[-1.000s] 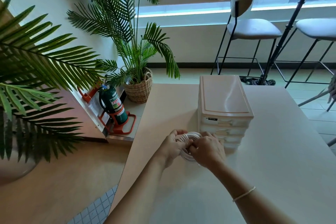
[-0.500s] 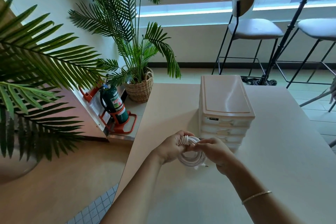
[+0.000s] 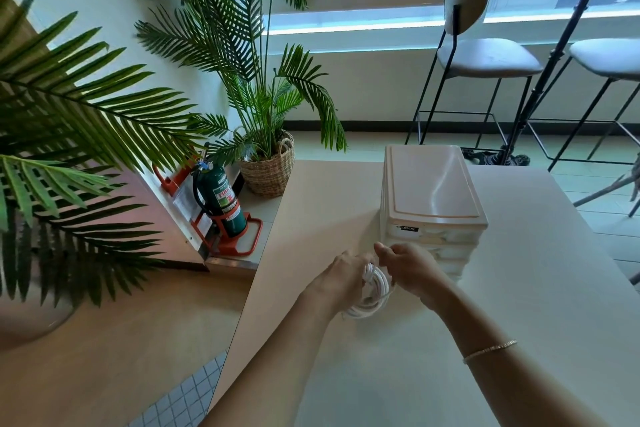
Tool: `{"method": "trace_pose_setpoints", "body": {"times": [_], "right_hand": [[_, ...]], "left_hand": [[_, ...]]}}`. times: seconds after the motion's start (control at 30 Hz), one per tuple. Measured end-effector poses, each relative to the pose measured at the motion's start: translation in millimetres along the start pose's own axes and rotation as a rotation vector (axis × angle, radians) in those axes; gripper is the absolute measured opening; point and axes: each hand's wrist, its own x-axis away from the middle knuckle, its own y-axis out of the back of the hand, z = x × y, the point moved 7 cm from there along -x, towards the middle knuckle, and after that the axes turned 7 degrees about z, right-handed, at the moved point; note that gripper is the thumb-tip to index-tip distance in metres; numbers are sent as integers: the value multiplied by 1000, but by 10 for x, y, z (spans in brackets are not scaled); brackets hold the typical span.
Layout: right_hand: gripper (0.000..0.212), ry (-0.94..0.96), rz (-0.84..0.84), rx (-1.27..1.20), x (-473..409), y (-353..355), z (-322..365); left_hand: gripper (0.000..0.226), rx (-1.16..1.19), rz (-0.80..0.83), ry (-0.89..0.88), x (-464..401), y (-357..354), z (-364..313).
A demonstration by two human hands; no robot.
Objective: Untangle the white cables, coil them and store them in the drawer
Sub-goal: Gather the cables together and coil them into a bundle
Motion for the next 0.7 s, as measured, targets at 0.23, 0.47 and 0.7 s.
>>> {"method": "trace_pose_setpoints", "body": {"times": [0.23,0.47,0.7], "right_hand": [[33,45,14,-17,-41,82,-33],[30,36,22,-184,-118,55,-169],[34,-47,125,-346,-117,-106,-368]], "left_hand": [[39,75,-74,-88,88,74,-28],[60,431,-105,-120,171,136,-52],[44,604,-142,-151,185,80,-63]]}}
